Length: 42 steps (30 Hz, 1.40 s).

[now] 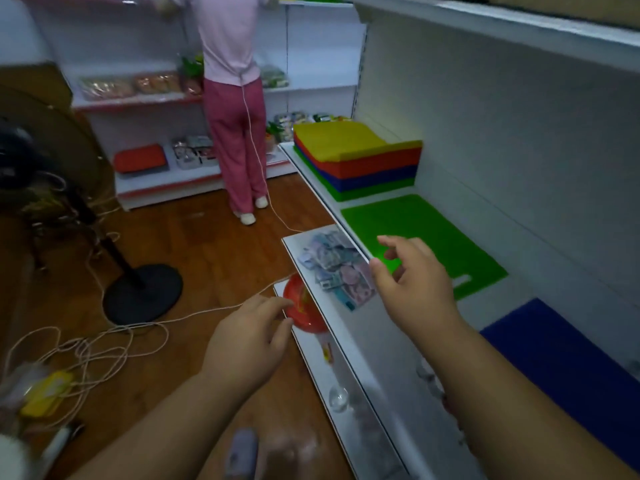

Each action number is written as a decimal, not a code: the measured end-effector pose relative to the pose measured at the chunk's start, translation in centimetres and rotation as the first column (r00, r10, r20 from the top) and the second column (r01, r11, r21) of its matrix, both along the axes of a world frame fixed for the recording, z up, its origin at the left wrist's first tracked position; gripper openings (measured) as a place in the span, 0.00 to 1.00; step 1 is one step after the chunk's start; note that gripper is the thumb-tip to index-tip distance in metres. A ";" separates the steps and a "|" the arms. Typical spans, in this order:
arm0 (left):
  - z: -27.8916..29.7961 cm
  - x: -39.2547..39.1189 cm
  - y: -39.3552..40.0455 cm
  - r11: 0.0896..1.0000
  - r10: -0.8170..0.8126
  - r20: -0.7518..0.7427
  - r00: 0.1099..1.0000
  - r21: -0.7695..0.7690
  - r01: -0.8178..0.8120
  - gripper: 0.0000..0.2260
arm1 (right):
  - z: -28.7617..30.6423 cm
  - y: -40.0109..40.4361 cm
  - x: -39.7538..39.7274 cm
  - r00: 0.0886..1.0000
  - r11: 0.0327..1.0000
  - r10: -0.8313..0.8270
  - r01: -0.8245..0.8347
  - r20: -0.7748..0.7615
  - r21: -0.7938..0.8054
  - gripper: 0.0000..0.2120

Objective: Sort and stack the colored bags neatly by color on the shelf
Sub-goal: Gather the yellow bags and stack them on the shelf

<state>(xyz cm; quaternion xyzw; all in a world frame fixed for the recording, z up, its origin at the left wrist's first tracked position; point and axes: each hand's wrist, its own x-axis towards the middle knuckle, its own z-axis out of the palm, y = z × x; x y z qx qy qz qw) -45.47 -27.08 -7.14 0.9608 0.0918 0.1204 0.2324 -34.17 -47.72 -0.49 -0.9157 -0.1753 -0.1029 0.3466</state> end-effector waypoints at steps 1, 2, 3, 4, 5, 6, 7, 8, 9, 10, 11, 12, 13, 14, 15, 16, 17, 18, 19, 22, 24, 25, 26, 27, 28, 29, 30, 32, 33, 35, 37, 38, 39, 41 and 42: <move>-0.6 1.5 1.8 1.000 -0.001 0.003 1.000 -0.002 0.001 0.13 | -0.2 1.7 1.5 1.000 1.000 -0.013 0.013 -0.001 0.004 0.18; -1.0 3.1 3.6 1.000 -0.010 -0.004 1.000 -0.007 0.010 0.13 | -0.4 3.4 2.9 1.000 1.000 -0.030 0.030 -0.001 0.007 0.18; -1.3 4.7 5.4 1.000 -0.026 -0.017 1.000 -0.012 0.026 0.13 | -0.5 5.0 4.2 0.999 0.999 -0.052 0.052 -0.007 0.008 0.18; -1.4 6.4 7.1 0.999 -0.049 -0.029 0.998 -0.021 0.048 0.13 | -0.5 6.5 5.4 0.997 0.997 -0.077 0.078 -0.020 0.010 0.18; -1.4 8.1 8.6 0.997 -0.076 -0.035 0.997 -0.031 0.075 0.13 | -0.4 7.8 6.4 0.994 0.995 -0.100 0.101 -0.039 0.012 0.18; -1.1 9.9 9.9 0.994 -0.100 -0.036 0.994 -0.039 0.098 0.13 | -0.1 9.0 7.4 0.990 0.992 -0.121 0.122 -0.065 0.015 0.19; -0.7 11.8 11.1 0.992 -0.117 -0.030 0.993 -0.047 0.116 0.13 | 0.2 9.9 8.5 0.986 0.990 -0.140 0.142 -0.095 0.020 0.19; -0.2 13.7 12.1 0.990 -0.127 -0.017 0.992 -0.059 0.126 0.13 | 0.7 10.7 9.6 0.981 0.987 -0.155 0.159 -0.118 0.025 0.19; 0.1 15.5 12.9 0.988 -0.136 -0.004 0.991 -0.076 0.135 0.13 | 1.0 11.3 10.7 0.976 0.984 -0.170 0.174 -0.137 0.022 0.19; 0.3 17.1 13.4 0.984 -0.148 0.004 0.989 -0.097 0.147 0.14 | 1.2 11.7 11.6 0.970 0.982 -0.185 0.189 -0.156 0.014 0.19; 0.5 18.7 13.8 0.979 -0.163 0.012 0.987 -0.122 0.163 0.14 | 1.2 11.9 12.6 0.965 0.979 -0.197 0.202 -0.173 0.010 0.20; 0.5 20.3 14.1 0.972 -0.181 0.016 0.983 -0.147 0.181 0.14 | 1.2 12.0 13.7 0.960 0.977 -0.205 0.212 -0.191 0.014 0.21; 0.4 21.9 14.3 0.965 -0.197 0.020 0.980 -0.174 0.197 0.14 | 0.9 12.2 14.9 0.954 0.975 -0.211 0.221 -0.211 0.026 0.22; 0.2 23.5 14.4 0.956 -0.207 0.026 0.978 -0.205 0.208 0.14 | 0.7 12.3 16.1 0.951 0.973 -0.211 0.227 -0.226 0.047 0.23; 0.1 25.1 14.5 0.946 -0.211 0.033 0.977 -0.245 0.212 0.14 | 0.4 12.5 17.6 0.949 0.971 -0.207 0.230 -0.237 0.071 0.24; -0.1 26.5 14.6 0.935 -0.210 0.036 0.977 -0.285 0.211 0.14 | 0.2 12.9 19.1 0.947 0.970 -0.201 0.229 -0.251 0.087 0.25; -0.2 27.8 14.7 0.924 -0.210 0.036 0.977 -0.319 0.210 0.14 | 0.2 13.3 20.5 0.942 0.971 -0.193 0.224 -0.274 0.088 0.26; -0.2 29.0 14.8 0.913 -0.212 0.036 0.977 -0.349 0.211 0.14 | 0.2 13.7 22.0 0.938 0.975 -0.181 0.211 -0.296 0.074 0.29; 0.0 30.1 15.0 0.899 -0.220 0.033 0.975 -0.382 0.216 0.14 | 0.3 14.3 23.4 0.932 0.979 -0.169 0.197 -0.319 0.057 0.31; 1.0 33.2 16.3 0.831 -0.276 -0.001 0.961 -0.502 0.238 0.15 | 0.6 16.2 26.3 0.903 0.982 -0.157 0.187 -0.399 0.037 0.35; 1.3 35.7 17.4 0.775 -0.295 -0.028 0.955 -0.591 0.222 0.15 | 0.3 17.1 28.0 0.871 0.977 -0.175 0.212 -0.459 0.030 0.34; 1.4 36.7 17.7 0.737 -0.309 -0.049 0.950 -0.644 0.207 0.16 | 0.1 17.4 28.6 0.859 0.975 -0.202 0.224 -0.469 -0.010 0.32; 1.3 37.6 18.0 0.688 -0.336 -0.070 0.939 -0.699 0.194 0.17 | 0.0 17.6 29.1 0.850 0.971 -0.232 0.234 -0.472 -0.055 0.30; 1.0 38.3 18.4 0.635 -0.367 -0.092 0.926 -0.752 0.177 0.18 | -0.1 17.8 29.2 0.840 0.963 -0.264 0.254 -0.474 -0.085 0.28; 0.7 39.0 18.7 0.583 -0.398 -0.110 0.911 -0.797 0.158 0.19 | -0.1 18.2 29.1 0.829 0.953 -0.299 0.290 -0.472 -0.094 0.26; 0.4 39.8 19.2 0.531 -0.423 -0.121 0.898 -0.836 0.138 0.19 | -0.1 18.5 28.9 0.818 0.937 -0.339 0.338 -0.465 -0.089 0.23; 0.2 40.6 19.7 0.477 -0.442 -0.127 0.888 -0.872 0.113 0.19 | -0.1 19.0 28.4 0.803 0.912 -0.394 0.401 -0.448 -0.084 0.19; 0.1 42.6 20.7 0.357 -0.455 -0.137 0.880 -0.933 0.039 0.20 | -0.2 19.8 27.3 0.749 0.831 -0.529 0.552 -0.398 -0.066 0.12; 0.1 43.5 21.2 0.293 -0.454 -0.143 0.880 -0.956 -0.004 0.19 | -0.4 20.3 26.5 0.715 0.782 -0.596 0.620 -0.366 -0.063 0.11; -0.3 45.0 22.3 0.222 -0.442 -0.136 0.887 -0.974 -0.039 0.19 | -0.9 21.2 24.8 0.674 0.706 -0.687 0.707 -0.272 -0.034 0.08; -0.8 46.2 23.3 0.264 -0.415 -0.125 0.901 -0.964 -0.013 0.18 | -1.3 22.2 22.9 0.645 0.653 -0.745 0.757 -0.170 0.011 0.01; -0.8 46.5 23.8 0.303 -0.409 -0.121 0.905 -0.953 0.009 0.17 | -1.3 22.8 22.0 0.620 0.622 -0.769 0.782 -0.156 0.041 0.04; -0.8 46.4 24.2 0.344 -0.417 -0.119 0.901 -0.938 0.035 0.15 | -1.6 23.3 21.1 0.599 0.597 -0.784 0.799 -0.163 0.065 0.09; -0.5 45.4 24.7 0.425 -0.466 -0.116 0.877 -0.899 0.107 0.11 | -1.9 24.0 18.7 0.551 0.548 -0.819 0.834 -0.160 0.063 0.15; -0.5 44.8 24.8 0.459 -0.490 -0.102 0.865 -0.875 0.156 0.08 | -1.9 24.3 17.3 0.520 0.520 -0.840 0.853 -0.156 0.045 0.16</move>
